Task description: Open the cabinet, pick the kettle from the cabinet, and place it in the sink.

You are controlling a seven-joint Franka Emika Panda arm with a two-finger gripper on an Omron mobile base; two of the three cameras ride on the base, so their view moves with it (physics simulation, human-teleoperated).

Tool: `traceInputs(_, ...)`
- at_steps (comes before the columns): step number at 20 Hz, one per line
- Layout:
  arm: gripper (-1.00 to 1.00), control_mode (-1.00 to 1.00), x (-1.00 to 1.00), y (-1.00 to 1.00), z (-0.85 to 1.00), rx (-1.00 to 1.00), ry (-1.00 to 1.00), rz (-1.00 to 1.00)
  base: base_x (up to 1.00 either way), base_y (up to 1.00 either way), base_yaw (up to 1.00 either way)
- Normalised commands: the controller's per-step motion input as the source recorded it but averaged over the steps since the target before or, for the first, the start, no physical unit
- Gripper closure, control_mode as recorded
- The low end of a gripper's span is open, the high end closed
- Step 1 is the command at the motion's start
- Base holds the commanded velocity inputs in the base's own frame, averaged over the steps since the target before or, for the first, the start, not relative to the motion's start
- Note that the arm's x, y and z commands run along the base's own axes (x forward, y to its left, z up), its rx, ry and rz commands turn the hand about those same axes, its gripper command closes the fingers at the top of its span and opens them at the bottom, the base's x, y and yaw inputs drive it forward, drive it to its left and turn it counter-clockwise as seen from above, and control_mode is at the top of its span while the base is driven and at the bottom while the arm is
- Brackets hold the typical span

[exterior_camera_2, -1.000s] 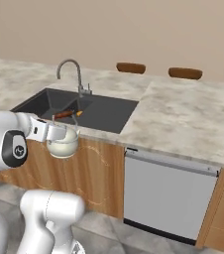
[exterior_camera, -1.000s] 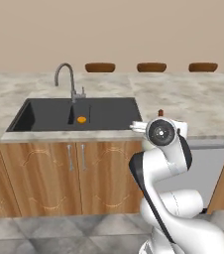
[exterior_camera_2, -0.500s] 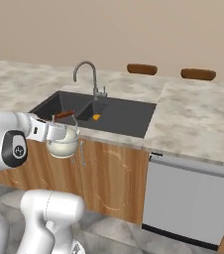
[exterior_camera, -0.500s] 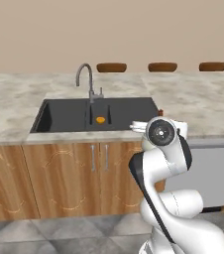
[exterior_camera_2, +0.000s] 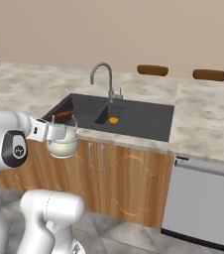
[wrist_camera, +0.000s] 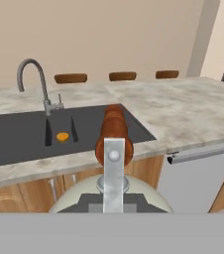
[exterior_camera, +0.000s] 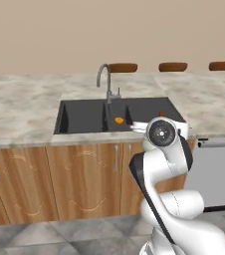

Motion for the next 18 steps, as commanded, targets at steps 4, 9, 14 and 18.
traceInputs(4,1.0,1.0,0.0,0.0,0.0,0.0,0.0,0.0,0.33,0.58,-0.07)
traceInputs(9,1.0,1.0,0.0,0.0,0.0,0.0,0.0,0.0,0.36,0.58,-0.07)
traceInputs(14,1.0,1.0,0.0,0.0,0.0,0.0,0.0,0.0,0.38,0.58,-0.06)
traceInputs(18,1.0,1.0,0.0,0.0,0.0,0.0,0.0,0.0,0.42,0.55,-0.06)
